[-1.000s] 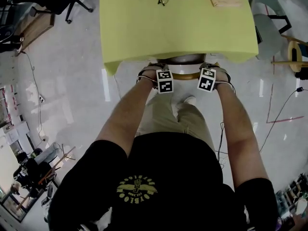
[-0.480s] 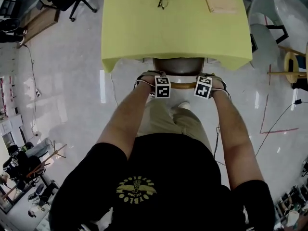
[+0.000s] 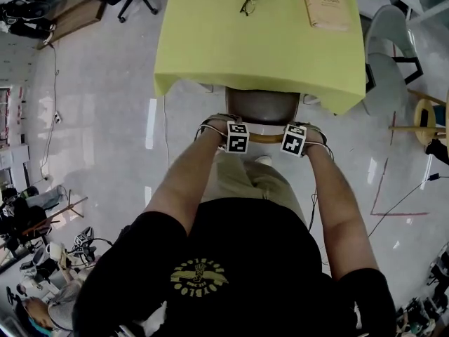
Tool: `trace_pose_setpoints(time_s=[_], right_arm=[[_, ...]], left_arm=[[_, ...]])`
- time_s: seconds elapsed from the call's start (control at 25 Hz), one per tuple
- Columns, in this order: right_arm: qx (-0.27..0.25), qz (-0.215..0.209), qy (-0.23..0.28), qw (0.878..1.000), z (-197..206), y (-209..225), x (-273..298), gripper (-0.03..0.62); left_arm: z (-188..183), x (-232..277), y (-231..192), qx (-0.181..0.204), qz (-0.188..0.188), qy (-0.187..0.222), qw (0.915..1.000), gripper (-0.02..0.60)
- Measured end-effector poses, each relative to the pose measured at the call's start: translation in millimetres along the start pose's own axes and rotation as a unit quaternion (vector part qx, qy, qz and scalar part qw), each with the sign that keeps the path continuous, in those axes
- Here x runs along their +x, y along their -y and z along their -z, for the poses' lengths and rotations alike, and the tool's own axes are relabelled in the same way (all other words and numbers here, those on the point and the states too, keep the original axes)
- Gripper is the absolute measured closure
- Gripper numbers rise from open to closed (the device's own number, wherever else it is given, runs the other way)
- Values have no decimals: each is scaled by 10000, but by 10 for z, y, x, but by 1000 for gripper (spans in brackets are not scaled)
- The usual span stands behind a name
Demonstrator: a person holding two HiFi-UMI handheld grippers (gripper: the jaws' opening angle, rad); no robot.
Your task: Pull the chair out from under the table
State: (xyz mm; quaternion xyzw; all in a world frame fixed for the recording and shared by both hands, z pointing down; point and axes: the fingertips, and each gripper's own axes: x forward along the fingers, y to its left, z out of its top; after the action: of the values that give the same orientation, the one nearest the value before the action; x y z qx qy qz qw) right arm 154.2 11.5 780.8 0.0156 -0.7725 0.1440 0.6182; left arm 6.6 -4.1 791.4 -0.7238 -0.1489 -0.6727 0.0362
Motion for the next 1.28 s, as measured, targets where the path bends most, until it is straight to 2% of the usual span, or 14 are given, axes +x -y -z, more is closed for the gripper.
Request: trace_pose_setpoints(time_s=[0.44, 0.72, 1.28], right_arm=[[-120, -259, 80, 9996, 44, -416, 60, 387], [-113, -361, 119, 9992, 15, -739, 118, 387], [206, -370, 93, 9991, -37, -1831, 380, 387]], left_arm=[[-68, 72, 460, -173, 107, 18, 9998, 397], [-44, 101, 798, -80, 265, 88, 9996, 400], [2, 234, 1848, 110, 489, 277, 9984, 400]])
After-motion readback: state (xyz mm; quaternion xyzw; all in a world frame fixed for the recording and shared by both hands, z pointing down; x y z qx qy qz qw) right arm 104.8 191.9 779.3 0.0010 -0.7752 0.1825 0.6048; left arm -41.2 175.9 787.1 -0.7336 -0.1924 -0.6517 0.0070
